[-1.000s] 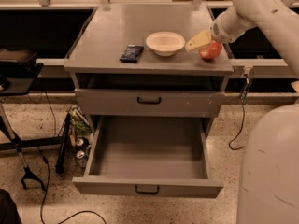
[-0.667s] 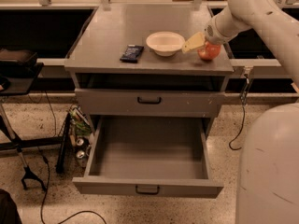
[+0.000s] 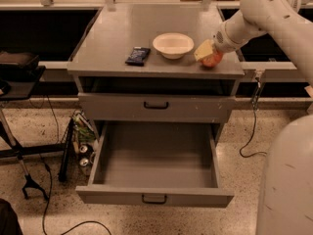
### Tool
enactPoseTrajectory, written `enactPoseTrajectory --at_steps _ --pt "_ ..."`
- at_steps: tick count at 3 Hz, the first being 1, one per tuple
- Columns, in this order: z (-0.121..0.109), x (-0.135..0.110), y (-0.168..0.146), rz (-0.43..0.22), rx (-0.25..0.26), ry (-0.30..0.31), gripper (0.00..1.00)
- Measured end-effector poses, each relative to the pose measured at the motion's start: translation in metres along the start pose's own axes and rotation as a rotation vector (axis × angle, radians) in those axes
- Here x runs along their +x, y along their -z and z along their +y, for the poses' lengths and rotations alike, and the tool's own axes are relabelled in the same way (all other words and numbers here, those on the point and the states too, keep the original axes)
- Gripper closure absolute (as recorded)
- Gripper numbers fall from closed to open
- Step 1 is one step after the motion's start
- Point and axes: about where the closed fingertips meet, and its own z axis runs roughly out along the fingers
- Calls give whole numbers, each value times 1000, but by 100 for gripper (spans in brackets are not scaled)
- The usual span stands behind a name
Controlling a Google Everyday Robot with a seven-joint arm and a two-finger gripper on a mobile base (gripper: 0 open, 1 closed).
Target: Place apple into middle drawer
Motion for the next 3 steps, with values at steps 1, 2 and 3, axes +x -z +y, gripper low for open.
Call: enactPoseTrajectory --at_steps 1,2,3 --pt "10 13 20 -7 -16 7 89" --pt "26 26 53 -56 -39 11 100" --pt "52 47 88 -115 -79 34 100"
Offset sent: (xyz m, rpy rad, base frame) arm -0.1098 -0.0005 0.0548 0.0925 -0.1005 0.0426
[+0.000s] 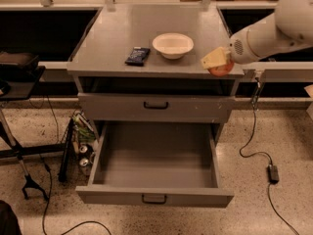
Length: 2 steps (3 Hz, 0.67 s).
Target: Place apple into middle drawer
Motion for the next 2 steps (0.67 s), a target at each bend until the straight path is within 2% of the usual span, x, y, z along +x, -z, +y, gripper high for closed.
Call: enactPoseTrajectory --at_steps 1,2 --pt "39 22 -9 -29 -85 50 100" --pt "75 42 -45 -15 -133 95 100"
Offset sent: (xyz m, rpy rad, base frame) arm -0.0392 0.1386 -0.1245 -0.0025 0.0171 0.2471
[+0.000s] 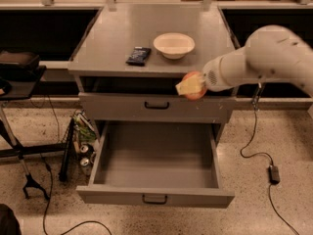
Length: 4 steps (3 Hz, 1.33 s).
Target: Place apple into middle drawer
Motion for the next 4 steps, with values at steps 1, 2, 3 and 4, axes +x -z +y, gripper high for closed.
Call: enactPoseTrajectory --at_steps 1,2,3,4 --pt "29 18 -59 45 -27 46 100" --pt "52 30 -106 83 -53 110 100" --pt "67 34 -135 147 -65 178 100" --pt "77 40 -150 199 -90 191 100"
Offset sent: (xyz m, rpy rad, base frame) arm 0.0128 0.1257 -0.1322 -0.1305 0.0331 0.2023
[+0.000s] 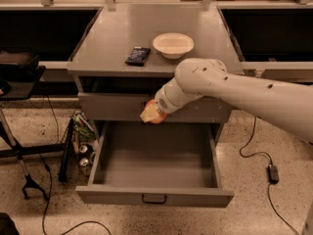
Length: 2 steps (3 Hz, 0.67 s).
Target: Place apple into middle drawer
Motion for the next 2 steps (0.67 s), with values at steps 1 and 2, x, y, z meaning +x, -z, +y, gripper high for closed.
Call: enactPoseTrajectory --at_steps 1,2 --pt "1 -1 -1 0 -1 5 100" --pt "14 23 -29 14 -48 12 100"
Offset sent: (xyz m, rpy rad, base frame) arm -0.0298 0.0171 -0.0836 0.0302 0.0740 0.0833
